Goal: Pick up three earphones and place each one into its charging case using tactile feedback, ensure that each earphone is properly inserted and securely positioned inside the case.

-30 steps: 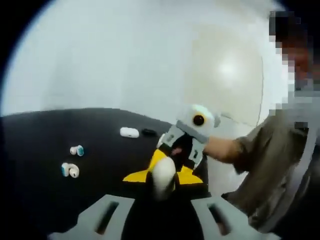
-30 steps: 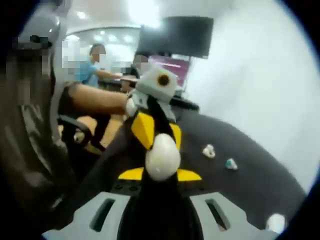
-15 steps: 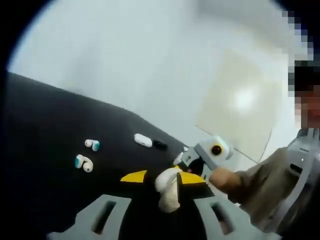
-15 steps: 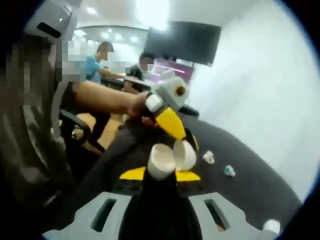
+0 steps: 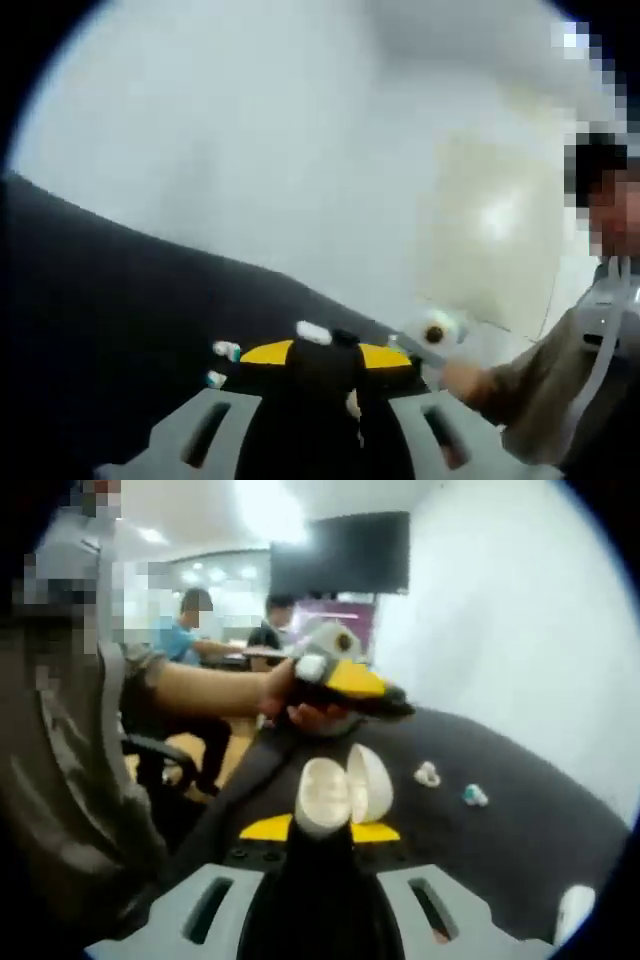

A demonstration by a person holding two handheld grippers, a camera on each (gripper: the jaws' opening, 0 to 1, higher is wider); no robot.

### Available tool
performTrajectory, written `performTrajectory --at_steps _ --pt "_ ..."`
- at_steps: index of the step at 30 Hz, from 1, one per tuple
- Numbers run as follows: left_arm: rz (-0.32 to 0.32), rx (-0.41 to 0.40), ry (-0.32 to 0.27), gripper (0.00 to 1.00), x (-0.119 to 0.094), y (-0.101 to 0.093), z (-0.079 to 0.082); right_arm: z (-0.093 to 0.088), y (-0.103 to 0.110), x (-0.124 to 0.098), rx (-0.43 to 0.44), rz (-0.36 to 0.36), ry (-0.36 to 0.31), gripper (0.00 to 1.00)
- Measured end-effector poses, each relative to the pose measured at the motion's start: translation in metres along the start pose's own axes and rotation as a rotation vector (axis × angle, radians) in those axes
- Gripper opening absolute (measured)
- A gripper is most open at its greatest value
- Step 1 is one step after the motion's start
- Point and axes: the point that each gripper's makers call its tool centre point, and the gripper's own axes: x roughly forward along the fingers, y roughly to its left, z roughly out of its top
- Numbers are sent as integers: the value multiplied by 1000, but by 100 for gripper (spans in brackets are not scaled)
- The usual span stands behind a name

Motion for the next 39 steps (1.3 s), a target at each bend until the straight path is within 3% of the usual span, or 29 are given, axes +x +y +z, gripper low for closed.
performTrajectory --at_steps 2,3,5,8,10,11,13,15,18,20,24,28,32,34,36,38,39 --pt "47 56 56 21 3 8 5 0 0 0 -2 -1 0 21" --pt "34 73 87 21 5 5 5 0 0 0 -2 0 0 21" --pt "-53 84 175 22 7 -10 -5 0 -1 0 6 0 1 21" --pt "-221 82 324 27 0 -43 -37 0 -2 0 4 -3 1 21" --pt "-246 107 390 30 -4 -48 -58 1 -2 0 -3 -2 0 21" --pt "-235 158 415 30 -4 -46 -67 1 -1 0 -8 -2 -1 21" --pt "-279 272 431 32 -5 -53 -82 1 -1 0 -8 -2 -2 21" --pt "-315 282 468 32 -5 -63 -96 1 -2 0 -5 -3 -3 21" --pt "-311 263 478 32 5 -65 -105 4 1 1 -75 -10 -7 21" --pt "-325 248 451 31 11 -69 -105 4 4 2 -81 -10 3 21" --pt "-319 256 442 20 10 -68 -103 7 5 4 -98 0 24 20" --pt "-308 251 434 19 9 -65 -104 5 1 3 -18 1 56 21" --pt "-291 281 426 19 8 -61 -104 6 -6 -19 49 1 68 24" --pt "-284 288 417 19 9 -60 -103 18 -12 -34 121 -15 10 24" --pt "-287 297 413 19 8 -61 -103 38 -35 -51 234 -81 -108 24" --pt "-285 308 407 19 9 -61 -102 45 -74 -59 453 -209 -190 22" --pt "-281 315 403 19 9 -61 -102 40 -92 -59 584 -274 -180 22"
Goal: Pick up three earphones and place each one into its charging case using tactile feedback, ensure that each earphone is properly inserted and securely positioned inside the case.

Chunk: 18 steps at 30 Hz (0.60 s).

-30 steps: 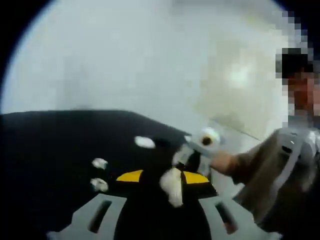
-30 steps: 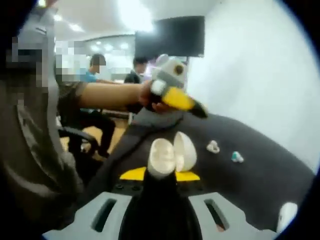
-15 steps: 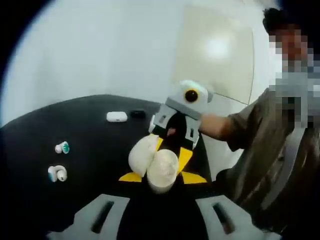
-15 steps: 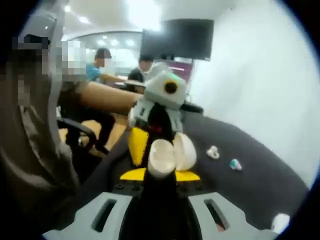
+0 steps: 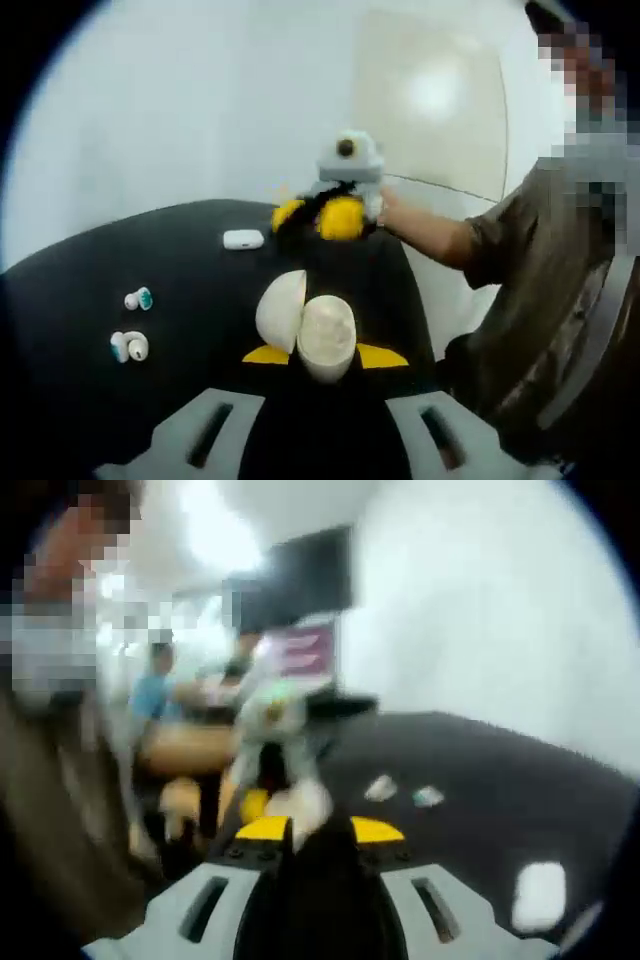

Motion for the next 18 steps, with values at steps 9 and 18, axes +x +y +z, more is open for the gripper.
performTrajectory --at_steps 9,18 --pt "45 61 -5 19 -1 2 -2 3 -65 65 82 -231 169 15" --pt "44 78 -9 19 -2 6 -2 -24 -99 108 73 -282 391 15"
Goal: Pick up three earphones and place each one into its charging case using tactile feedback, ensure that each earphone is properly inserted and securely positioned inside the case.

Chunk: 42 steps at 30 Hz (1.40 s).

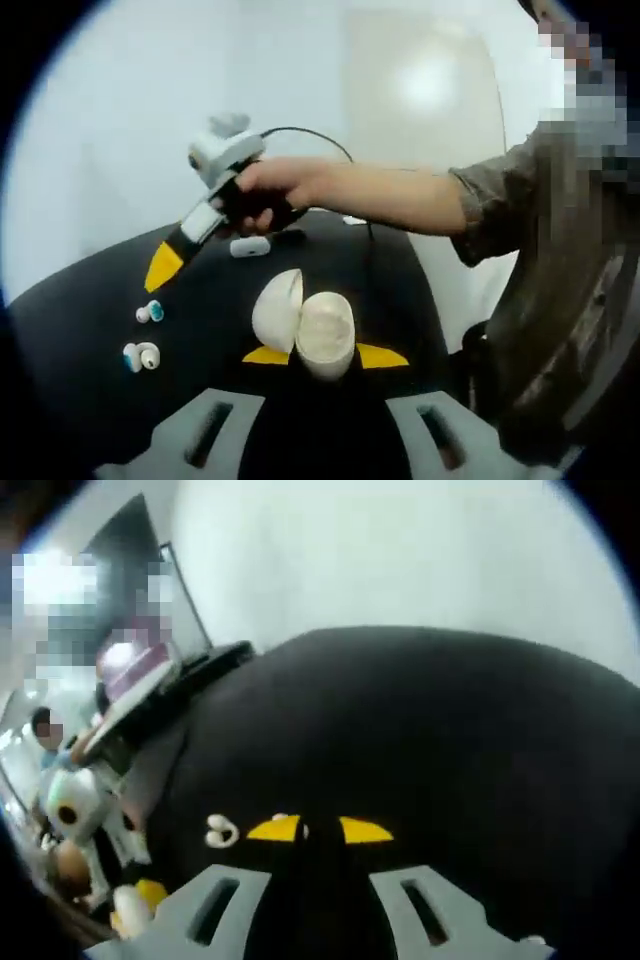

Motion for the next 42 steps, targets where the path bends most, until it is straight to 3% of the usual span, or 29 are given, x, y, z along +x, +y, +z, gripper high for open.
performTrajectory --at_steps 2,5,8,11,18,22,26,28,34,35,38,42 --pt "1 0 -2 19 0 3 0 -8 3 4 -22 10 53 15" --pt "7 -3 -6 19 -3 8 -1 -9 10 7 -68 -1 54 15" --pt "9 -12 -15 19 -10 22 -3 -10 14 5 -207 -28 65 13" --pt "8 -18 -18 19 -8 20 -1 -13 24 4 -308 -17 75 7" --pt "9 -19 -16 19 -3 15 0 -27 37 -2 -276 29 93 14" --pt "10 -19 -16 19 -2 13 0 -31 42 -5 -333 31 79 11" --pt "12 -23 -16 19 -6 20 -2 -32 49 -6 -516 -9 36 6" --pt "11 -26 -16 19 -9 24 -3 -30 50 -8 -561 -22 21 5" --pt "18 -43 -14 19 -9 21 -3 -6 58 -44 -628 -65 -71 5" --pt "22 -52 -11 19 -8 20 -3 -1 63 -54 -656 -88 -99 5" --pt "23 -93 -3 19 -4 16 -2 6 94 -89 -870 -153 -183 5" --pt "26 -124 -3 19 -9 28 -4 -14 127 -107 -1102 -190 -193 5"
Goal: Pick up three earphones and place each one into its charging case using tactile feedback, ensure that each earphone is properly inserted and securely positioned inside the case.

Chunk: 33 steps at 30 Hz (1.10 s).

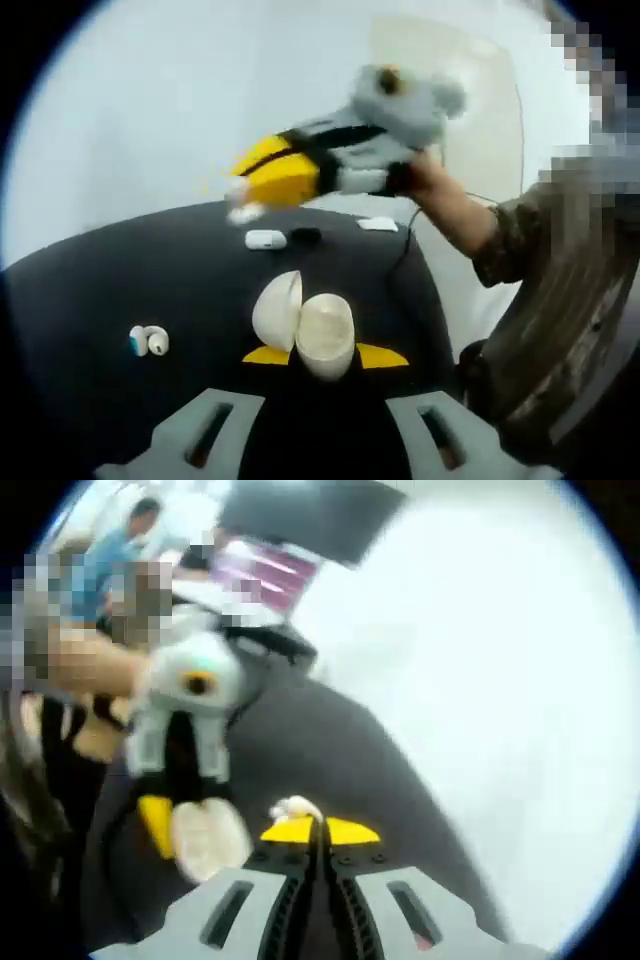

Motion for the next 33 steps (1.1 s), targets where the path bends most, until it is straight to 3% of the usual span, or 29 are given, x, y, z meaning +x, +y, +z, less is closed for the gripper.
performTrajectory --at_steps 4,7,12,16,22,29,33 --pt "3 -10 -1 19 4 -10 1 9 32 -5 -258 1 22 5" --pt "10 -2 1 19 7 -16 1 6 45 -2 -423 6 72 5" --pt "19 13 1 19 10 -20 1 2 57 9 -491 15 89 5" --pt "19 11 0 19 4 -6 0 -5 60 14 -627 2 168 5" --pt "21 15 1 19 -2 10 -1 -1 67 16 -629 27 170 6" --pt "24 22 2 19 -4 14 -2 -2 71 12 -611 53 172 6" --pt "28 31 3 19 -3 13 -2 2 72 8 -538 66 141 8"
